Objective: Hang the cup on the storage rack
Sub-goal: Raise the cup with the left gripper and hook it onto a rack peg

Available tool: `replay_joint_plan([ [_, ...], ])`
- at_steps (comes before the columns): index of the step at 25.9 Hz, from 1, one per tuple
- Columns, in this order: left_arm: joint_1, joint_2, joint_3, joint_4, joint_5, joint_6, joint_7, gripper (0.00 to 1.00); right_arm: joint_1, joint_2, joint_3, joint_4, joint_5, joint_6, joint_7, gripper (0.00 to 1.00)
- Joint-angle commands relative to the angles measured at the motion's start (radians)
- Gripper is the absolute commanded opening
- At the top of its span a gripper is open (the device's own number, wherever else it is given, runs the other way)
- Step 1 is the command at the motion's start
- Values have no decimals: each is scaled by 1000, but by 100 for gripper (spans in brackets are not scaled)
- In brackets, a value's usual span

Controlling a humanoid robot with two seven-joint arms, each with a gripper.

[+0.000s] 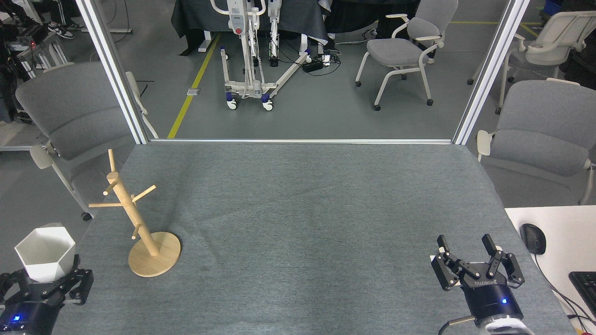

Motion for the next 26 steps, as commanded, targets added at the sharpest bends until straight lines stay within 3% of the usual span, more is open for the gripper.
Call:
replay_joint_plan([
  [1, -58, 0, 6, 7, -74, 10, -18, 0, -1, 31, 1, -1, 26, 2, 10, 99],
  [4, -107, -13, 5, 30, -121, 10, -52, 0, -8, 39, 1, 0, 49, 21, 55, 99],
  [8, -124, -14, 2, 34, -132, 11, -58, 0, -17, 100, 56, -6, 74, 117, 56, 99],
  [20, -199, -112, -35, 67, -298, 13, -60, 0, -16, 99, 61, 0, 74, 123, 53, 99],
  [26, -216, -117, -37, 68, -322, 11, -58, 0, -16, 96, 62, 0, 74, 120, 56, 99],
])
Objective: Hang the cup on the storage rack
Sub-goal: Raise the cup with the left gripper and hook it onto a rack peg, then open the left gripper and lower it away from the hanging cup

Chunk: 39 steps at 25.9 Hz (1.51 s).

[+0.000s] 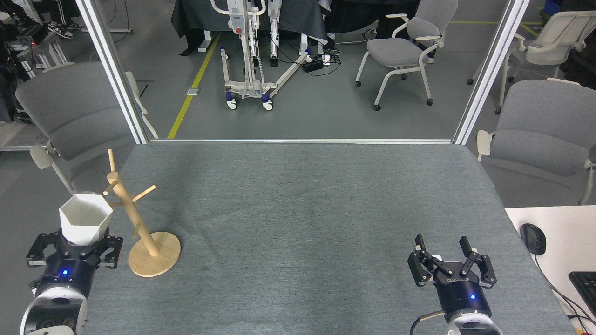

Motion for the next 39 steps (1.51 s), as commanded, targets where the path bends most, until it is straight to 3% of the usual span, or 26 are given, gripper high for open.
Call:
replay_joint_plan([
  [1, -3, -2, -3, 2, -9, -2, 2, 0, 3, -1, 0, 0, 0, -3, 1, 99],
  [11, 8, -3, -52, 21, -15, -7, 0, 0, 0, -1, 0, -1, 0, -2, 3, 99],
  [12, 8, -3, -59, 24, -15, -5, 0, 4, 0, -3, 0, 0, 0, -2, 3, 99],
  [13, 8, -3, -63, 29, -17, -3, -1, 14, 0, -3, 0, 0, 0, -3, 3, 99],
  [16, 8, -2, -63, 52, -24, -2, -10, 60, 1, -3, 0, 0, 0, -3, 3, 99],
  [21, 6, -6, -63, 90, -29, 0, 3, 90, -2, -3, -1, 0, 0, -2, 4, 99],
  [26, 6, -28, -63, 121, -26, 0, 5, 98, 0, -1, -1, 2, 0, 0, 4, 99],
  [34, 6, -43, -82, 183, -20, -3, 6, 98, 0, -1, -6, 2, 0, 4, 6, 99],
  [39, 10, -95, -98, 240, -17, -8, 43, 98, 0, -1, -7, 2, 0, 4, 6, 99],
])
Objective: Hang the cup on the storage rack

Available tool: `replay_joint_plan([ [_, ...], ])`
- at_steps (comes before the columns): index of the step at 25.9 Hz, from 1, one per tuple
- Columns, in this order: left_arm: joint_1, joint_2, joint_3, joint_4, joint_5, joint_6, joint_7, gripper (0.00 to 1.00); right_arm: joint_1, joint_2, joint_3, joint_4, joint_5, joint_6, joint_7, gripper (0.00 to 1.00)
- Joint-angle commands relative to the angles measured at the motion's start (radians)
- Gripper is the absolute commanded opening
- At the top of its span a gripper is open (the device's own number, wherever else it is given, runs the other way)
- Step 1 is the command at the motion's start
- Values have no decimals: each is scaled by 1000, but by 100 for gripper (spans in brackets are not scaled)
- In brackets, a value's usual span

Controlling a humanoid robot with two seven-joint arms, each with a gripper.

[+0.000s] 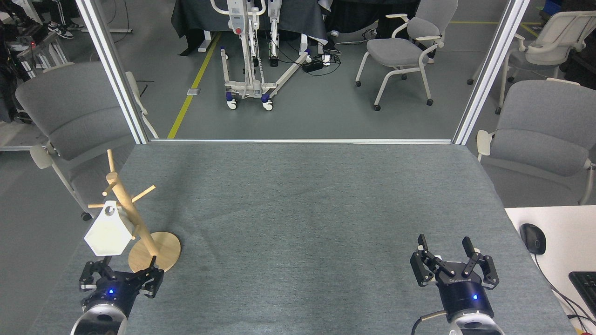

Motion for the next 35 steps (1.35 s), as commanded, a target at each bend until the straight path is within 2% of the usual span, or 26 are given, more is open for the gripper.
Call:
replay_joint_plan([
  [1, 3, -54, -7, 27, 2, -7, 42, 98, 0, 0, -2, 0, 0, 0, -1, 99],
  [5, 6, -181, -16, -9, 4, -15, 114, 98, 0, 2, 0, 0, -1, 0, -1, 99],
  [7, 3, -214, -64, -48, 5, -24, 126, 98, 2, 2, 0, 0, -1, 0, -1, 99],
  [11, -31, -215, -209, -88, 63, 3, 128, 98, 0, 11, 4, 0, 0, 0, -1, 99],
  [15, -71, -217, -283, -128, 172, 66, 126, 98, -3, 17, 7, 0, -1, -1, -2, 99],
  [20, -62, -212, -384, -218, 178, 195, 126, 98, -6, 18, 12, 0, -3, -6, -2, 99],
  [23, 32, -212, -386, -278, 178, 203, 130, 98, -10, 18, 12, 15, -3, 0, -4, 99],
  [26, 78, -209, -386, -312, 178, 201, 128, 98, -27, 23, 14, 44, -3, 0, -2, 99],
  [35, 82, -209, -380, -312, 178, 212, 123, 98, -40, 38, 14, 43, -3, -1, -4, 99],
])
